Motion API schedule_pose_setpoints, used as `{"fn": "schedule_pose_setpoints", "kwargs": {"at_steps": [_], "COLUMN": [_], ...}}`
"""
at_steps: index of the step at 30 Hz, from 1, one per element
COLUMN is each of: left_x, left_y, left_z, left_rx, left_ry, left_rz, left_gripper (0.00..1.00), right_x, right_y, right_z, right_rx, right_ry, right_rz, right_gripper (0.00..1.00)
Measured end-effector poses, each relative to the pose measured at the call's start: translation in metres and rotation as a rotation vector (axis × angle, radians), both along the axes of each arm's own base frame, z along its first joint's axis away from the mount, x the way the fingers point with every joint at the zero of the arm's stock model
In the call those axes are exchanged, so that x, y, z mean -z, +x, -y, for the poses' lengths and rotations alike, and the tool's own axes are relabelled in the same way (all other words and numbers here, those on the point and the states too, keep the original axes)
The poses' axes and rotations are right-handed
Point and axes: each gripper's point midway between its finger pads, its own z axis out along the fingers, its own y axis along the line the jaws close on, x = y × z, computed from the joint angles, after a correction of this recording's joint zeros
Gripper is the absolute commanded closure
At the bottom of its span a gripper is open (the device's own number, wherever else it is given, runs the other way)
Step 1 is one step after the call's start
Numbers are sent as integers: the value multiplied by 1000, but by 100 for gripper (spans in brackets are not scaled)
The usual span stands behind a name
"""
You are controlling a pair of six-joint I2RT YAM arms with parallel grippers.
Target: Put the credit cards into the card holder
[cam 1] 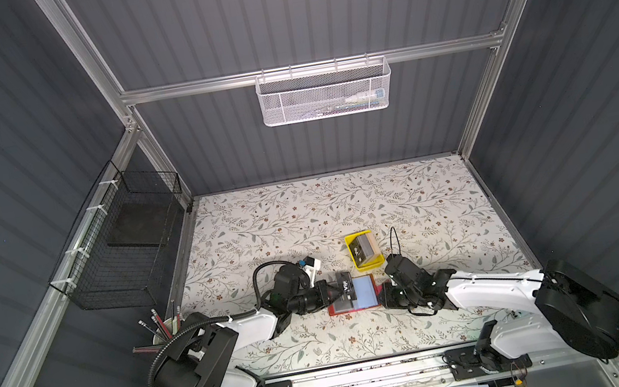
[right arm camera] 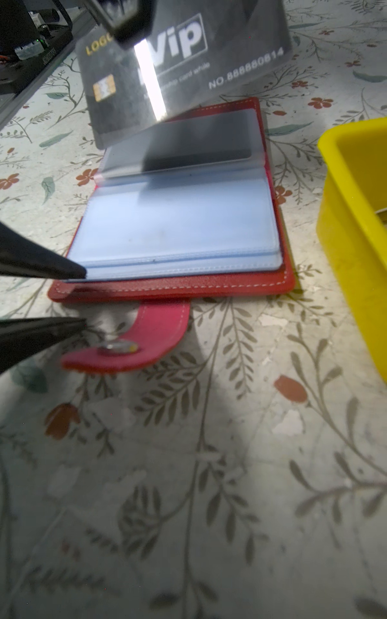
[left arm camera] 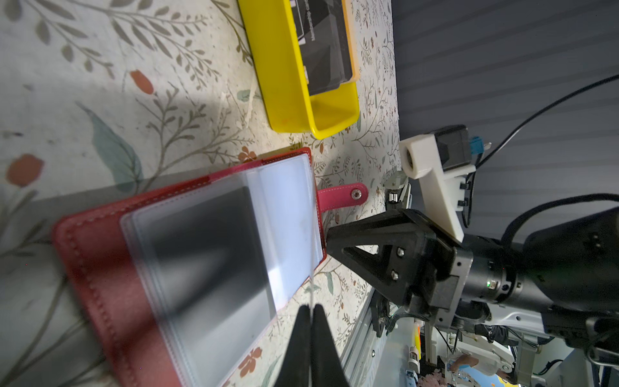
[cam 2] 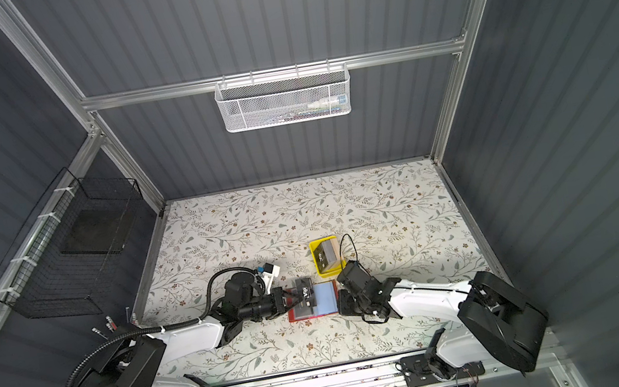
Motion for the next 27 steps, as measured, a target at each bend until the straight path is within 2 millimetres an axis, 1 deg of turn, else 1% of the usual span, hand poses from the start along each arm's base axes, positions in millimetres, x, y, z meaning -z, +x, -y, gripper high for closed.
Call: {"fn": "schedule_pose_setpoints", "kwargs": {"at_steps": [6, 9, 15, 23, 27], "left_x": [1, 3, 12, 14, 18], "left_y": [0, 1, -4, -4, -5], "left_z": [-1, -1, -5, -7, -8], "left_rx": [5, 6, 7, 5, 4], "left_ry": [-3, -6, -1, 1, 10], "left_rz": [-5, -7, -23, -27, -43], "left_gripper": [100, 100, 100, 100, 100], "right_x": [1, 2, 1, 3, 3], "right_y": [0, -1, 1, -1, 0], "right_z": [1, 2, 1, 2, 2], "right_rx": [4, 6, 7, 7, 7], "right_ry": [3, 2, 16, 16, 18], "right_rz": [4, 6, 21, 19, 22], "right_gripper": [76, 75, 75, 75, 75]}}
